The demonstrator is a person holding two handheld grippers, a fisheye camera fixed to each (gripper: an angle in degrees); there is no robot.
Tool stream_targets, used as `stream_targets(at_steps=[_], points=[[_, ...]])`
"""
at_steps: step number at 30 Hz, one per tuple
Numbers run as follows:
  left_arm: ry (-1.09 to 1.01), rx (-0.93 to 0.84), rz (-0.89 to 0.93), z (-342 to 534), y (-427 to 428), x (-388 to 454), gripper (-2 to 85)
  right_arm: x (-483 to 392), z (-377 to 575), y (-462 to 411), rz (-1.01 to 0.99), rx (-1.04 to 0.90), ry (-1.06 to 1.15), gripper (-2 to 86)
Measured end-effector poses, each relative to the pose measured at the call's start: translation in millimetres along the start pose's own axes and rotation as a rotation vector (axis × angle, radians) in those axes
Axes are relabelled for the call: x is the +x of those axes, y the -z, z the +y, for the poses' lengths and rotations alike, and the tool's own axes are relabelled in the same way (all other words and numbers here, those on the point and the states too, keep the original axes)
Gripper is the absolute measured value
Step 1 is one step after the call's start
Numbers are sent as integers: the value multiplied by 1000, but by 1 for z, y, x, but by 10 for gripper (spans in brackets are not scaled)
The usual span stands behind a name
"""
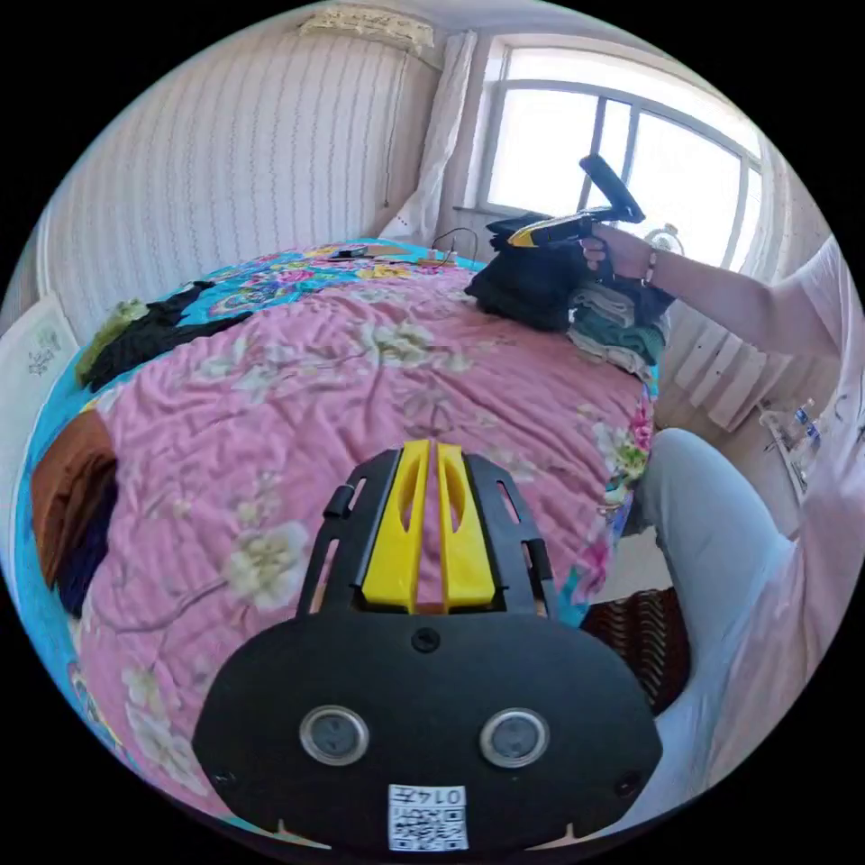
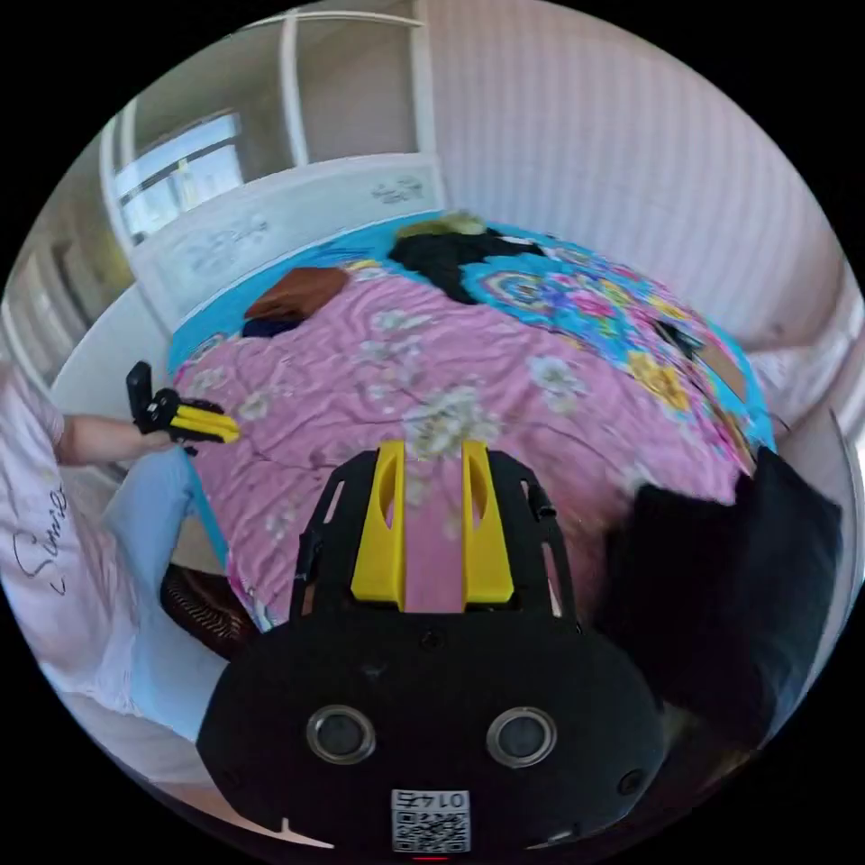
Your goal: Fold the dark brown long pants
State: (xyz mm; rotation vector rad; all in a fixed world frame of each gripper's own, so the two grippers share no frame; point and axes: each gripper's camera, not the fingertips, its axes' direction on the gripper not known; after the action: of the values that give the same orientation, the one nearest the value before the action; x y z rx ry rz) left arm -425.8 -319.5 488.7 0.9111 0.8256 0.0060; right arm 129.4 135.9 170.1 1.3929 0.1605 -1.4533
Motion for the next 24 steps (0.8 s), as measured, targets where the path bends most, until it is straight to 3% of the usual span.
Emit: stream_targets(at_steps=[2, 7, 11, 19, 24], points=[[123, 8, -180, 41, 38, -33, 13, -71, -36, -73, -90, 53, 130, 106], [421, 16, -383, 104, 103, -113, 78, -205, -118, -201, -318, 24, 279, 121], [540, 84, -521, 134, 148, -183, 100, -290, -189, -267, -302, 34, 372, 132], [756, 149, -501, 140, 159, -320, 120, -347, -292, -371, -61, -43, 277, 205], [851, 61, -341, 137, 142, -371, 111, -344, -313, -417, -83, -157, 180, 167]])
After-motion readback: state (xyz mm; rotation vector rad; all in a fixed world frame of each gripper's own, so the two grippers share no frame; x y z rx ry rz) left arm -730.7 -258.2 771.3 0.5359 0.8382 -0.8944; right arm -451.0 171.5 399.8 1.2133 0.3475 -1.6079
